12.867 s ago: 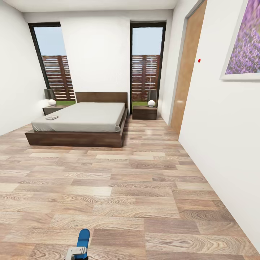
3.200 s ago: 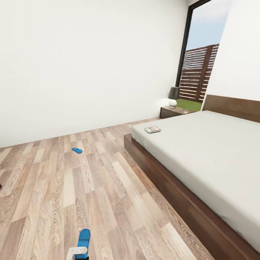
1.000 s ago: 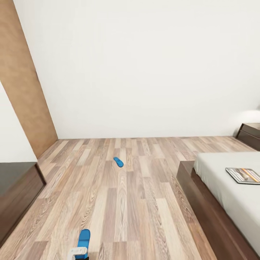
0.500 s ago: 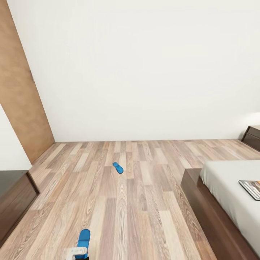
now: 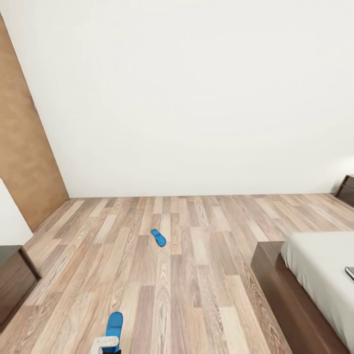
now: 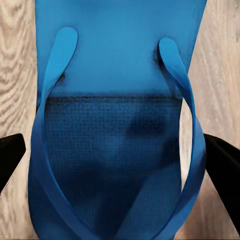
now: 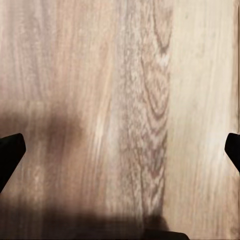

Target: In the bedroom, move the book from the bed onto either nightstand, and place the two sandals side by side next to the bed.

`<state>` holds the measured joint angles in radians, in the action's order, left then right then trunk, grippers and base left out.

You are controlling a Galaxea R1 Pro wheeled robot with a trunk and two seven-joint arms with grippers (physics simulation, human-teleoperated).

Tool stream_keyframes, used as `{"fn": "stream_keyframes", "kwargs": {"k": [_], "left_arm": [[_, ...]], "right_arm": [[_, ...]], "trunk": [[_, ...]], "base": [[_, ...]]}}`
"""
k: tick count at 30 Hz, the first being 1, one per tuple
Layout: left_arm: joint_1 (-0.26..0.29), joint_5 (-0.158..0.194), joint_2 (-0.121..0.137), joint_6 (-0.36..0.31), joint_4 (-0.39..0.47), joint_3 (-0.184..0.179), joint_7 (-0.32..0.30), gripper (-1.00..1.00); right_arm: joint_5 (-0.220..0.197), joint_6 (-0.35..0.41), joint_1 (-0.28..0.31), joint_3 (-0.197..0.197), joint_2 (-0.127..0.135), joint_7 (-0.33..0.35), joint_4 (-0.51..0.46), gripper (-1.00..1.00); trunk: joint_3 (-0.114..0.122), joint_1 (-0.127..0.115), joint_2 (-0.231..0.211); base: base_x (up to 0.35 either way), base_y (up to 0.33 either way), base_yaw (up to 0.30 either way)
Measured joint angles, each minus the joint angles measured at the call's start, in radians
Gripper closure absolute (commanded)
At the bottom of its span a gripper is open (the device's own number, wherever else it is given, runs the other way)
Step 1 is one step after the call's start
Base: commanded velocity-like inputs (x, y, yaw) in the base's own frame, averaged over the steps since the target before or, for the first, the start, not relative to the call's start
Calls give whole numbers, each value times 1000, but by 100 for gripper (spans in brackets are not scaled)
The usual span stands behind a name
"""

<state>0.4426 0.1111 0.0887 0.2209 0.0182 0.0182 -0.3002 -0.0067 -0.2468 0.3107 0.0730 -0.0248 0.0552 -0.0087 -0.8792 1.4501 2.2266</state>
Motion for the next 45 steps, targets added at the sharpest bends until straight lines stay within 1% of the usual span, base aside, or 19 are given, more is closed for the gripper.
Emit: {"fn": "stream_keyframes", "kwargs": {"k": [8,18,27,34,38,41,45], "left_arm": [[0,0,0,0,0,0,0,100],[0,0,0,0,0,0,0,100],[0,0,0,0,0,0,0,100],[0,0,0,0,0,0,0,100],[0,2,7,0,1,2,0,100],[0,0,5,0,1,2,0,100],[0,2,4,0,2,1,0,100]], "right_arm": [[0,0,0,0,0,0,0,-100],[0,0,0,0,0,0,0,-100],[0,0,0,0,0,0,0,-100],[0,0,0,0,0,0,0,-100],[0,0,0,0,0,0,0,-100],[0,0,0,0,0,0,0,-100],[0,0,0,0,0,-1,0,-100]], "trunk": [[0,0,0],[0,0,0],[0,0,0],[0,0,0],[0,0,0],[0,1,0],[0,1,0]], "base": [[323,-77,169],[323,-80,39],[308,-80,244],[292,-80,167],[145,-39,148],[24,-5,80],[4,-1,245]]}}
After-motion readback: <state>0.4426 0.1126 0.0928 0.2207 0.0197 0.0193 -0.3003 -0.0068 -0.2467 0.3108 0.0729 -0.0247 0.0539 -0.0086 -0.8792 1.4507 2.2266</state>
